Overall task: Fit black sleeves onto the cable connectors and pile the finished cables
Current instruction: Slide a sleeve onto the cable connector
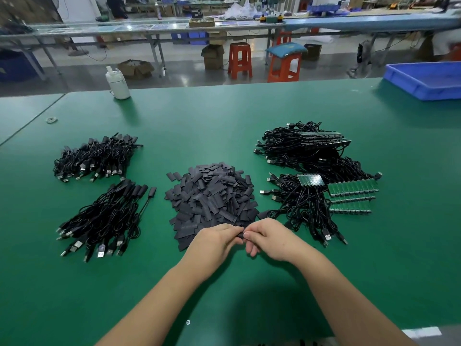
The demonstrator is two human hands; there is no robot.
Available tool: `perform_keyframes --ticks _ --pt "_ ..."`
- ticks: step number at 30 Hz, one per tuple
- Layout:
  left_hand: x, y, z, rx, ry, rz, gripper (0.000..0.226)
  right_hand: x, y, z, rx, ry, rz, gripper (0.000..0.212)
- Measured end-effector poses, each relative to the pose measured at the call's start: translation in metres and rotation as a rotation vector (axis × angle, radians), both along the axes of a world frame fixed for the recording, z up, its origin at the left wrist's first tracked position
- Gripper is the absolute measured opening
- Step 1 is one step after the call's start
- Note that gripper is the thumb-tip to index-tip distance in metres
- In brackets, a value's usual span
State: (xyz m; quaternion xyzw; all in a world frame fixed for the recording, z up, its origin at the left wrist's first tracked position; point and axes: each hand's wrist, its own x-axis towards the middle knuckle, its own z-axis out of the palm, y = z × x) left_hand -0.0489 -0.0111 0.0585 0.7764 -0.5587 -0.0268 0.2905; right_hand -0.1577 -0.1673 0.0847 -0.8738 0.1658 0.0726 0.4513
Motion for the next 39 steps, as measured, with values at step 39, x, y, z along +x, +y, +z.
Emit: perform_keyframes --ticks 39 --pt "0.000 -0.008 -0.007 0.075 -0.196 -0.016 0.055 0.000 -0.001 0.000 -0.168 0.003 -0.048 0.025"
